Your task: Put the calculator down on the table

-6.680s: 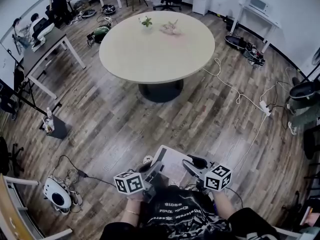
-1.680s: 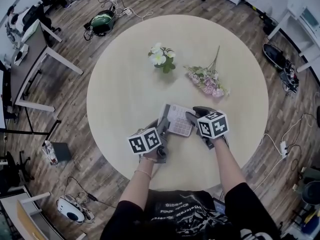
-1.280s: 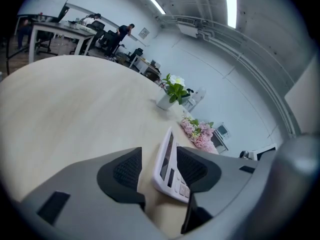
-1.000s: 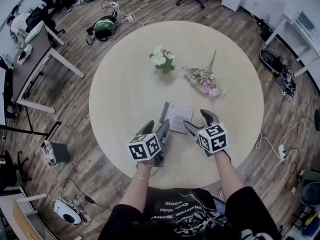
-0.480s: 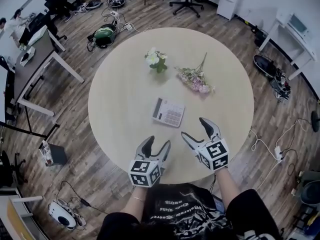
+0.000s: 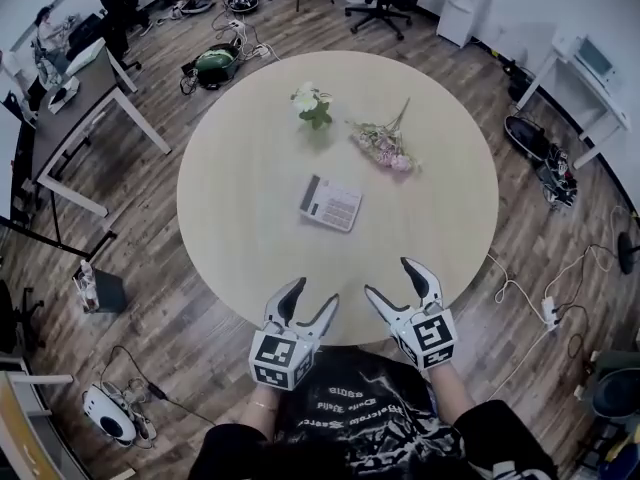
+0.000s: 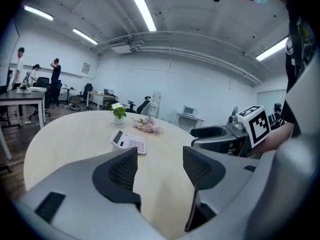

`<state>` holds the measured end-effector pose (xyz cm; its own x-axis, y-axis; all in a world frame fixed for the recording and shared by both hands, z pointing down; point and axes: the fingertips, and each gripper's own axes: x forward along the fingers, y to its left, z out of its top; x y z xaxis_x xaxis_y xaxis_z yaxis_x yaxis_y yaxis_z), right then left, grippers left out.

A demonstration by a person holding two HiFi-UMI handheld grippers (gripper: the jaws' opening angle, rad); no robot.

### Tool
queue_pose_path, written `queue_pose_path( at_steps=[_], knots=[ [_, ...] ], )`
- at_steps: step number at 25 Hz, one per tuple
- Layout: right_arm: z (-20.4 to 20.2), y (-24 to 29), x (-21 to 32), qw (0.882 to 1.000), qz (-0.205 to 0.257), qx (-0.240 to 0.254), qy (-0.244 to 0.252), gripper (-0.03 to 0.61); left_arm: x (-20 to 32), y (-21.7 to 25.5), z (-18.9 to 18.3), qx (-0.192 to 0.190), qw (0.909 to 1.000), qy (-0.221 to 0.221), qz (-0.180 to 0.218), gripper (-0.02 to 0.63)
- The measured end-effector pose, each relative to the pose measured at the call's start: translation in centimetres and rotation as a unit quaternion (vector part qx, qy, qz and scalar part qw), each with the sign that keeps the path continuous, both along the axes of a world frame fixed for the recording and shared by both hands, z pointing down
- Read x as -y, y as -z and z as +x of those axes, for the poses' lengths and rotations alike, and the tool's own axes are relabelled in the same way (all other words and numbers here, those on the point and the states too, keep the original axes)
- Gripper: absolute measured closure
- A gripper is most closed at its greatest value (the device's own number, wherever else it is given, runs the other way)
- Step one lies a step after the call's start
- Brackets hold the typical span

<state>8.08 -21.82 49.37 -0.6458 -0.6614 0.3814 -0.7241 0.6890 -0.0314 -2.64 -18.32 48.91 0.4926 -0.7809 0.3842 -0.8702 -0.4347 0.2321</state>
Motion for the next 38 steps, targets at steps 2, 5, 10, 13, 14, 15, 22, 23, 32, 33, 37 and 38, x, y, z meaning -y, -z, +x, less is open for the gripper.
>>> queue_pose_path(
  at_steps=[2,5,10,13,14,15,22,23,32,33,37,38],
  knots=[
    [0.5,-0.7,-1.7,1.0,-0.008,-0.006,0.004,0.216,-1.5,-0.5,0.5,0.011,0.9999,-0.008,0.0,0.311],
    [0.9,-1.8,-3.4,1.0,-0.019,-0.012,0.01,0.216,-3.1,-1.3,1.2,0.025,0.9996,-0.015,0.006,0.311],
    [0.8,-2.3,-5.0,0.999,-0.023,-0.017,0.025,0.236,-4.8,-2.2,2.7,0.018,0.9987,-0.046,-0.016,0.311],
    [0.9,-1.8,-5.3,0.999,-0.016,-0.017,0.027,0.241,-5.2,-1.9,3.2,0.019,0.9985,-0.05,-0.015,0.31],
    [0.9,-1.6,-5.4,0.999,-0.011,-0.017,0.028,0.256,-5.3,-1.8,3.3,0.018,0.9986,-0.048,-0.013,0.311],
    [0.9,-1.4,-5.5,0.999,-0.004,-0.015,0.028,0.282,-5.3,-1.7,3.3,0.016,0.9987,-0.047,-0.012,0.311],
    [1.0,-0.5,-5.6,1.0,0.015,0.006,0.016,0.5,-5.2,-1.0,2.7,-0.015,0.9996,-0.022,-0.006,0.452],
    [1.1,-0.5,-5.7,1.0,0.016,0.006,0.017,0.536,-5.0,-0.8,2.5,-0.019,0.9997,-0.011,-0.005,0.503],
    [1.2,-1.3,-6.1,1.0,0.01,-0.006,0.028,0.572,-4.7,-0.7,2.4,-0.038,0.9992,0.008,-0.012,0.593],
    [1.0,-1.3,-6.2,0.999,0.012,-0.007,0.029,0.574,-4.8,-0.8,2.4,-0.037,0.9992,0.006,-0.013,0.594],
    [0.1,-1.5,-6.1,0.999,0.018,-0.016,0.042,0.574,-4.6,-1.1,2.3,-0.033,0.9993,0.002,-0.015,0.594],
    [0.1,-1.5,-6.0,0.998,0.027,-0.022,0.049,0.574,-4.6,-1.2,2.4,-0.032,0.9993,0.001,-0.016,0.594]
  ],
)
